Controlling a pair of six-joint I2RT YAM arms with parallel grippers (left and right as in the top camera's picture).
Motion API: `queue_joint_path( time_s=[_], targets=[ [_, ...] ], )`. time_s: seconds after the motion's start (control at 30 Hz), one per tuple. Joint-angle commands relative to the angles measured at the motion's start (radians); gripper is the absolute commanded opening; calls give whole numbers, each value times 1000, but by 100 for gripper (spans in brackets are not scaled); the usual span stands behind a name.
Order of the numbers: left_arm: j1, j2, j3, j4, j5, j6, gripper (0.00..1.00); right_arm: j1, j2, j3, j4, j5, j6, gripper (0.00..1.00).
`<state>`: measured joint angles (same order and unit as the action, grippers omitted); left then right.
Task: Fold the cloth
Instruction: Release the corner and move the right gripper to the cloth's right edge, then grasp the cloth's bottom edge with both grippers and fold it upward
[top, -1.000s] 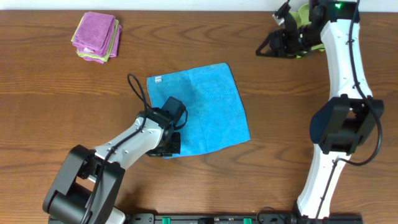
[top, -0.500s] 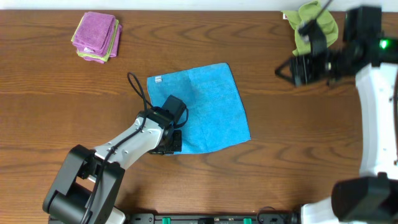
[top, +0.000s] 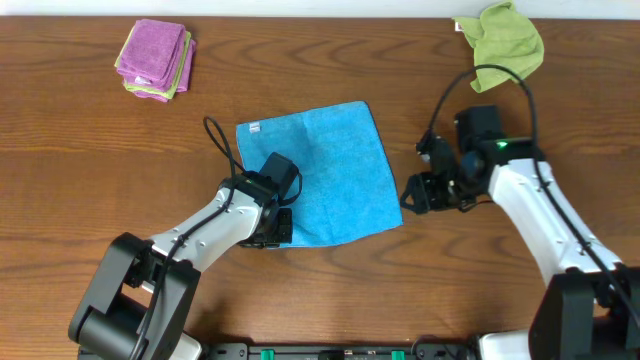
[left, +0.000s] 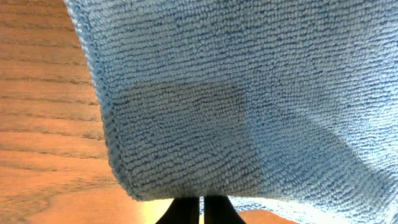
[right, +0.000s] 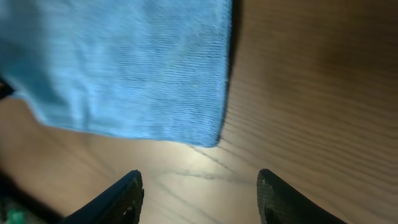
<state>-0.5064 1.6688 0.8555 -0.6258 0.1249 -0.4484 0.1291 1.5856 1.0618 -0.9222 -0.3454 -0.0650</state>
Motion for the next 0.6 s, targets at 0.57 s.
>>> queue_joint_path(
  time_s=[0.57],
  targets=[
    [1,-63,3,-183,24,-292,31,42,-13,-35,42,147,95,61]
  ],
)
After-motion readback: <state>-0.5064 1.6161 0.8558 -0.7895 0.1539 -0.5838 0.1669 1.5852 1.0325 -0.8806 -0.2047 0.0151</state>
